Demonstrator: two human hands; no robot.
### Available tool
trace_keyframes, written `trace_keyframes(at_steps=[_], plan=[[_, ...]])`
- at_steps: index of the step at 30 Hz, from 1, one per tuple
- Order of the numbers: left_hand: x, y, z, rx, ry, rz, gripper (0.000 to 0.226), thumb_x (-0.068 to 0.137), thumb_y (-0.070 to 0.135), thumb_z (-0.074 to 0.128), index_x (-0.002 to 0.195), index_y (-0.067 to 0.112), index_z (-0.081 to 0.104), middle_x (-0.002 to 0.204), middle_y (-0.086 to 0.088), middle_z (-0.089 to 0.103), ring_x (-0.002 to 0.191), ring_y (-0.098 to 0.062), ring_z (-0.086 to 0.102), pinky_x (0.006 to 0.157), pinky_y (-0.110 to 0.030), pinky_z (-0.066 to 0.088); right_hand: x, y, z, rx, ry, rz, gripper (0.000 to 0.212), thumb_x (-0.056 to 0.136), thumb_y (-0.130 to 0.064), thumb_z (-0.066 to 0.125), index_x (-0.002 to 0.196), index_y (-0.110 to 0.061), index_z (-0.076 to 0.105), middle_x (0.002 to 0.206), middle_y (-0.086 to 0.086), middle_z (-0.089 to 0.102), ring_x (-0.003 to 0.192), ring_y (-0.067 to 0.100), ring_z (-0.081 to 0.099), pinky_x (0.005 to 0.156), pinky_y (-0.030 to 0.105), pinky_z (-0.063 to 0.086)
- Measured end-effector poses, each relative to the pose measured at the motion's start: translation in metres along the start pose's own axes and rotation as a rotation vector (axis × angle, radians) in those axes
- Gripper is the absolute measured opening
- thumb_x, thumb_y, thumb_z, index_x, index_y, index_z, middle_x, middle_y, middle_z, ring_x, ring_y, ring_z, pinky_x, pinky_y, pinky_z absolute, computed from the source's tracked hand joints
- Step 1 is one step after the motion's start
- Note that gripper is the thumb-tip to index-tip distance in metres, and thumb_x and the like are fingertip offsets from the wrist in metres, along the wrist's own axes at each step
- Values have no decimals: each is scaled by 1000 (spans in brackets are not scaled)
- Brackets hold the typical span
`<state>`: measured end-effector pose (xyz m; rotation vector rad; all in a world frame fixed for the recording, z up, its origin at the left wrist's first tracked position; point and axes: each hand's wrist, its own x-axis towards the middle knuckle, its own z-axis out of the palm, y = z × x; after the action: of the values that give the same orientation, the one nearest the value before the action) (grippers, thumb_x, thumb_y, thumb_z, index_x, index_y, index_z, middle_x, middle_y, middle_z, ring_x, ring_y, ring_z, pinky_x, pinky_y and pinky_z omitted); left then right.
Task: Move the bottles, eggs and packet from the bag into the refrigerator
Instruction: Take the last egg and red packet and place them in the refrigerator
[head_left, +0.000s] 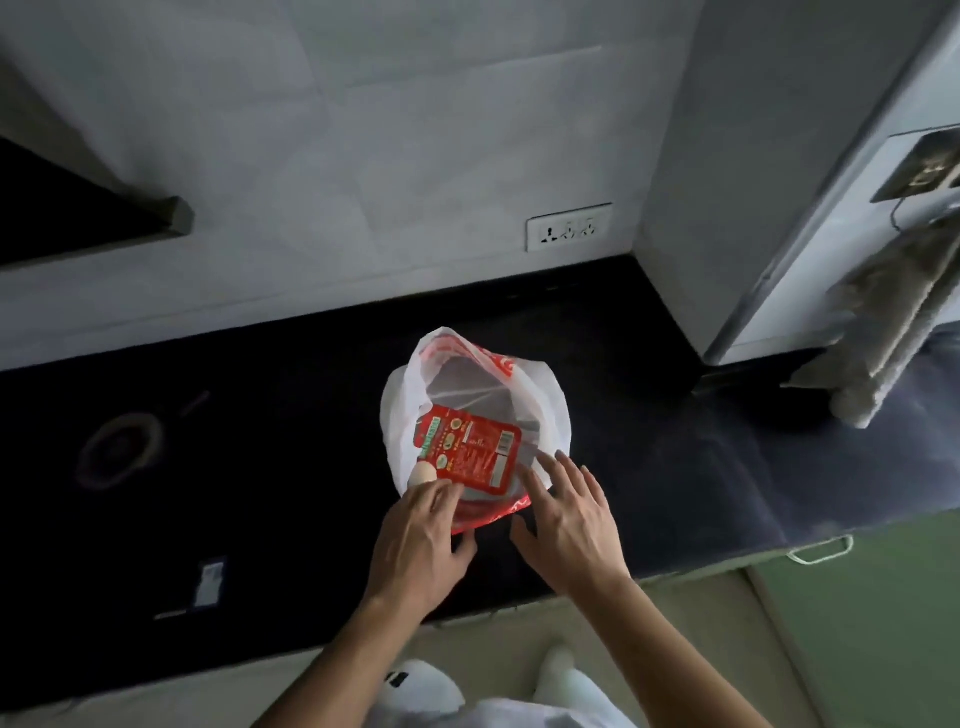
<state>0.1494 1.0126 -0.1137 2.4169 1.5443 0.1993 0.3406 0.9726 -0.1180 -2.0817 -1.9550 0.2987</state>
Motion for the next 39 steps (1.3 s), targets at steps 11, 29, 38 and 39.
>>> trace_keyframes(at_steps=[11,29,38,39], plan=[[47,-15,22,-124,57,-311,51,84,29,72,129,12,55,128,-3,57,118,-19,56,99,-35,51,74,3,18,129,-133,-80,58,91,-46,49,143,-21,44,144,5,51,135,26,45,103,47,50],[83,-50,52,-237,32,-595,53,81,41,76,126,21,58,115,5,59,104,-13,60,86,-25,52,147,2,74,-25,-398,-48,96,79,-79,42,153,-22,24,151,3,37,142,25,33,116,49,29],[86,-56,50,-392,36,-636,49,73,34,85,113,24,60,100,16,51,98,-5,58,85,-20,48,172,-5,76,34,-448,38,110,63,-71,77,147,-26,22,136,5,46,117,22,56,89,39,54],[86,-57,49,-425,30,-639,52,72,32,86,115,24,58,102,15,51,99,-4,56,85,-20,47,173,-5,76,67,-466,59,108,64,-67,80,146,-26,23,133,5,51,112,21,60,85,35,56]])
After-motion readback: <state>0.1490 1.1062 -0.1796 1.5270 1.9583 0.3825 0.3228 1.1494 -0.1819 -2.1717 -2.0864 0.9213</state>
